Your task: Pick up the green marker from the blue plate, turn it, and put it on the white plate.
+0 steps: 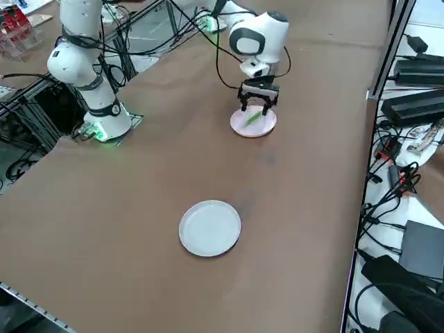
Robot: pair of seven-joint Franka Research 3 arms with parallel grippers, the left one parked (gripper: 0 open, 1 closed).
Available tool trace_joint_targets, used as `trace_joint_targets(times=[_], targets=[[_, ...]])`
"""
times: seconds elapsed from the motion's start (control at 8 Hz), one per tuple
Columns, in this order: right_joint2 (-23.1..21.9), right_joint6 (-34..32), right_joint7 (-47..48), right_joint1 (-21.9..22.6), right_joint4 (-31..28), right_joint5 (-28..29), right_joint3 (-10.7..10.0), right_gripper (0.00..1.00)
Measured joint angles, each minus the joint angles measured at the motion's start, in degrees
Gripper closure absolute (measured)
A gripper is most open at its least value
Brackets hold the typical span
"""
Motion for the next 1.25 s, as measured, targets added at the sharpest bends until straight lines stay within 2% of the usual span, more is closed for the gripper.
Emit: trace_joint_targets(times=[0.25, 0.5, 0.75, 1.25], targets=[[-4.96, -2.46, -9.49, -0.96, 0.71, 0.0, -0.94, 0.0], [-8.09, -6.74, -20.65, -3.68, 3.0, -0.06, -1.24, 0.0], [-9.62, -12.43, -33.71, -7.15, 5.85, -0.47, -1.37, 0.0], [-14.79, -15.46, -61.58, -15.75, 7.33, -1.59, -1.56, 0.0]])
